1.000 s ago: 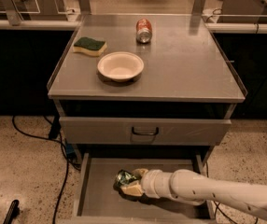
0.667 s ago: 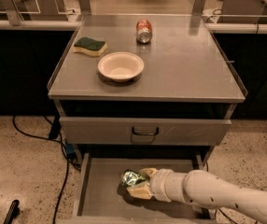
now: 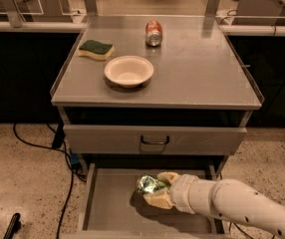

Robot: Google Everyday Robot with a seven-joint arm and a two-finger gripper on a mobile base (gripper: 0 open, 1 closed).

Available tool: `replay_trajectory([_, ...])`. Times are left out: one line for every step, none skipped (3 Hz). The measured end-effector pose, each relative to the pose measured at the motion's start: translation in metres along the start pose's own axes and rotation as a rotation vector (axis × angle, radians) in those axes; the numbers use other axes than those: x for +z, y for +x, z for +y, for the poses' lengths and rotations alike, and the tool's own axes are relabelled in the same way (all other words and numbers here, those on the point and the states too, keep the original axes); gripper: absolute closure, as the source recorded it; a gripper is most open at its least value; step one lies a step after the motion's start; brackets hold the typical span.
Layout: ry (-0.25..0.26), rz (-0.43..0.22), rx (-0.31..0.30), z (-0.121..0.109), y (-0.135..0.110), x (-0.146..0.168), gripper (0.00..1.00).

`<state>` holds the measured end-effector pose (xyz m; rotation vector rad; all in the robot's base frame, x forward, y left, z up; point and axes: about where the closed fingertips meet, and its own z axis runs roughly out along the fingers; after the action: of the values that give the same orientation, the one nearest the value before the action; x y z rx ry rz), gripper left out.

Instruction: Pick green can from middle drawer and place on counter

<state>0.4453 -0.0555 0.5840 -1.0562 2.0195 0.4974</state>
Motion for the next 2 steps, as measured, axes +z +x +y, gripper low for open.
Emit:
replay_trajectory([-0.013,0.002,-0.018,0.003,-0.011,-0.004,1.0])
replay_trajectory([0.016,-0.009,-0.091,0.02,-0.054,-0.04,1.0])
